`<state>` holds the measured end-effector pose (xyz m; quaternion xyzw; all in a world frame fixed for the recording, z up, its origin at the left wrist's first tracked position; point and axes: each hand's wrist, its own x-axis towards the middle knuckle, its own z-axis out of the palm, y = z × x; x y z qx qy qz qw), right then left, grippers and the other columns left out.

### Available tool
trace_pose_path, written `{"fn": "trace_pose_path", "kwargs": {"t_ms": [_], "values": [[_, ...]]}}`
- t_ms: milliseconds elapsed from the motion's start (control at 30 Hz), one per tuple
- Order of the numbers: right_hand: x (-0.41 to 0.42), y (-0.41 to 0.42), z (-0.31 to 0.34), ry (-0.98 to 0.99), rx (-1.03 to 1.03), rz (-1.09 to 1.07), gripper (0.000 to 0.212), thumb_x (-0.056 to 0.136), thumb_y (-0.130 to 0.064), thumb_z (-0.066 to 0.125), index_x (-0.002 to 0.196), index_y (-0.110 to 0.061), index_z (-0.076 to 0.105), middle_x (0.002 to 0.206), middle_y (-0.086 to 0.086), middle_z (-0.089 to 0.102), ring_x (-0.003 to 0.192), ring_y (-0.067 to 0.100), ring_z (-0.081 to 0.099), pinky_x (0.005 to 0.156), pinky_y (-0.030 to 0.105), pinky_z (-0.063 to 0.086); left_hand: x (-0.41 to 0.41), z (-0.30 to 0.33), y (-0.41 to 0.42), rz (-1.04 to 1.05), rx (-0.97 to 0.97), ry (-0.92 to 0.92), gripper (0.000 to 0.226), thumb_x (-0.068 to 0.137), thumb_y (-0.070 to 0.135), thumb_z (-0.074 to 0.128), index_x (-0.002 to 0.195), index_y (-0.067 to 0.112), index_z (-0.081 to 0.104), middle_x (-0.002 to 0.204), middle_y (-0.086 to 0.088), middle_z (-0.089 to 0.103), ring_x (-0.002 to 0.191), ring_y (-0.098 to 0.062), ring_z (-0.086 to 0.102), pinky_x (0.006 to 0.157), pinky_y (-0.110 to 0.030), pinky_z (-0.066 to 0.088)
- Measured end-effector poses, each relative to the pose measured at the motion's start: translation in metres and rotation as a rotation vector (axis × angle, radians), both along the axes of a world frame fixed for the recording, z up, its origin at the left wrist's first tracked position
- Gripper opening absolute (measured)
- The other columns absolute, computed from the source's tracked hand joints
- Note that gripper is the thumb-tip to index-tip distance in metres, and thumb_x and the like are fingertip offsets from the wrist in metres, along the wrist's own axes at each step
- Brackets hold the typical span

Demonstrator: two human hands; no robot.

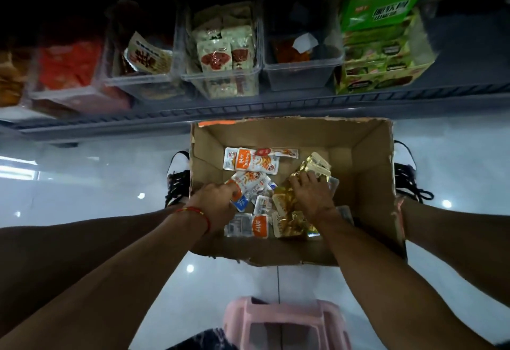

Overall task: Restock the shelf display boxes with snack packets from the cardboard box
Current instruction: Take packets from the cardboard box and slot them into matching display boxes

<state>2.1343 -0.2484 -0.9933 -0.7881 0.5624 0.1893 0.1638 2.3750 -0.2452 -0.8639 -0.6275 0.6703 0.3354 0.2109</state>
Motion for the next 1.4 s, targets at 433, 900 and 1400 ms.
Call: {"fn": "trace_pose_path", "kwargs": {"t_ms": [433, 900, 1400], "values": [[-0.018, -0.031, 0.161, -1.104, 0.477, -0.873, 0.034, 0.079, -0.021, 0.086, 0.111, -0.014, 0.075, 0.104, 0.001, 0.078, 0.101, 0.022, 0.074, 0.082, 0.038, 0.059, -0.047, 0.059, -0.02, 0.449, 0.062, 0.594, 0.031, 0.094, 0.042, 0.066, 0.121, 0.027, 0.062, 0.116, 0.004, 0.071, 0.106, -0.017, 0.068, 0.093, -0.037, 0.056], [-0.078, -0.06, 0.37, -1.055, 0.563, -0.616, 0.046, 0.092, 0.014, 0.052, 0.131, -0.008, 0.058, 0.121, 0.019, 0.071, 0.115, 0.031, 0.068, 0.103, 0.046, 0.052, -0.078, 0.189, -0.043, -0.114, -0.961, 0.827, 0.045, 0.102, 0.009, 0.055, 0.142, 0.03, 0.057, 0.128, 0.001, 0.062, 0.116, -0.02, 0.054, 0.096, -0.033, 0.046], [-0.069, -0.077, 0.387, -1.327, 0.729, -0.564, 0.068, 0.084, 0.017, 0.052, 0.137, -0.024, 0.06, 0.129, 0.015, 0.068, 0.115, 0.029, 0.065, 0.092, 0.043, 0.057, -0.073, 0.251, -0.064, 0.405, -0.56, 0.927, 0.059, 0.092, 0.004, 0.066, 0.146, 0.021, 0.048, 0.124, 0.005, 0.064, 0.113, -0.02, 0.064, 0.099, -0.042, 0.055]]}}
